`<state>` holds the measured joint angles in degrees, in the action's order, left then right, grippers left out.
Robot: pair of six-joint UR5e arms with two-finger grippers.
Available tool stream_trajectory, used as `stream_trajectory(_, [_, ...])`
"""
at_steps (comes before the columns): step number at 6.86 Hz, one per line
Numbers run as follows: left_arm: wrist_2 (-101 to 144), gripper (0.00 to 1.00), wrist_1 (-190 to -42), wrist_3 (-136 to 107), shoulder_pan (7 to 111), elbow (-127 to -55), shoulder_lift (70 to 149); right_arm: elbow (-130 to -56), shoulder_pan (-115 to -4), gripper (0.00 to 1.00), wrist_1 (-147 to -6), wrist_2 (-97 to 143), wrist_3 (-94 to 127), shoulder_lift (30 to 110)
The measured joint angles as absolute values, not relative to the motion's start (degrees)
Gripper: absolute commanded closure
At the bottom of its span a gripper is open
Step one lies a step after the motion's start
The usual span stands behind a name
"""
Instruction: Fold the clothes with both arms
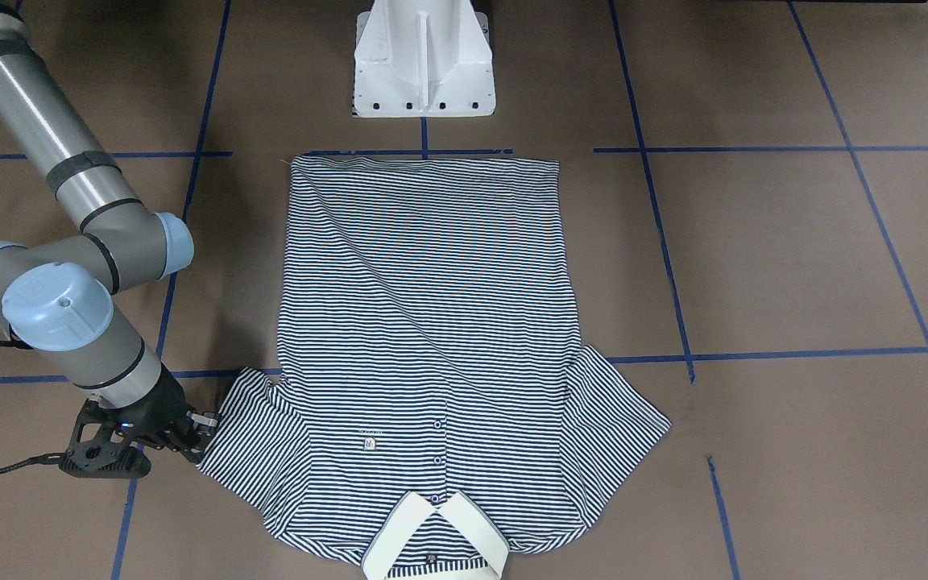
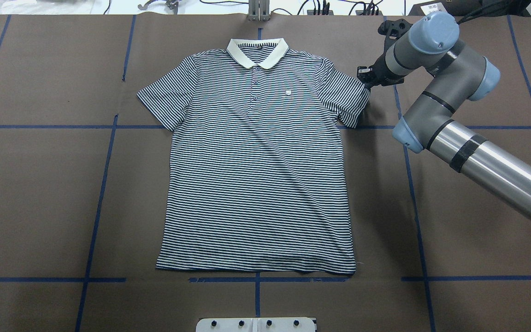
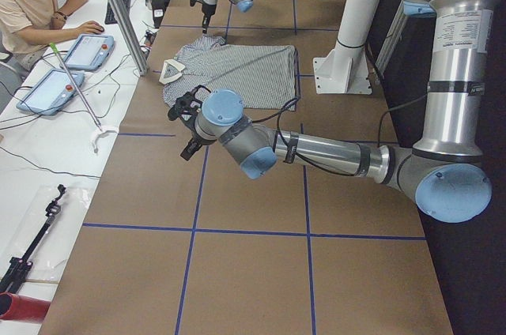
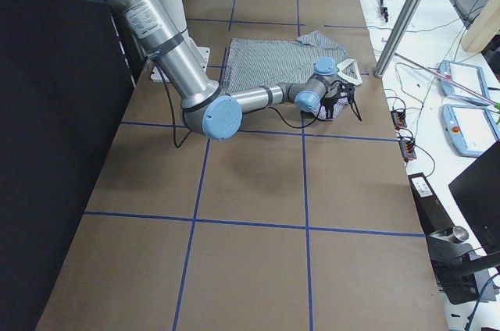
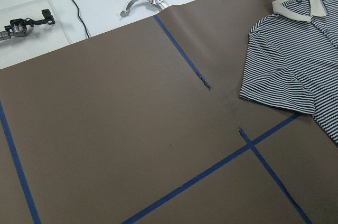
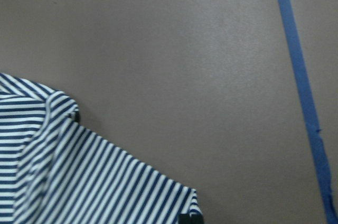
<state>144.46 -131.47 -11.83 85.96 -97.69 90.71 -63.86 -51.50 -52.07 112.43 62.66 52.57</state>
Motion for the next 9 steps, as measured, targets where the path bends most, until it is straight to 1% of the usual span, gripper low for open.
stream_trajectory(2, [144.43, 0.0, -131.46, -11.88, 85.96, -97.74, 90.7, -68.62, -49.21, 1.0, -52.21, 112.33, 67.13, 52.21])
stream_trajectory(4, [144.41, 0.0, -131.48, -11.98, 86.01, -97.93, 90.64, -70.11, -45.02, 1.0, -52.75, 108.28, 74.55, 49.39])
stream_trajectory(5, [144.42, 0.0, -131.48, -11.97, 86.04, -98.09, 90.53, -69.07, -42.88, 1.0, -53.9, 104.01, 77.96, 46.73])
stream_trajectory(7, [144.48, 0.0, -131.48, -11.99, 86.04, -98.52, 90.14, -62.78, -41.49, 1.0, -56.7, 99.18, 80.0, 40.86])
stream_trajectory(8, [144.49, 0.0, -131.48, -11.99, 86.04, -98.57, 90.0, -60.04, -41.36, 1.0, -57.02, 98.01, 80.14, 39.19])
stream_trajectory(9, [144.49, 0.0, -131.49, -12.02, 86.04, -98.58, 89.98, -58.42, -41.34, 0.73, -57.1, 97.14, 80.2, 38.5])
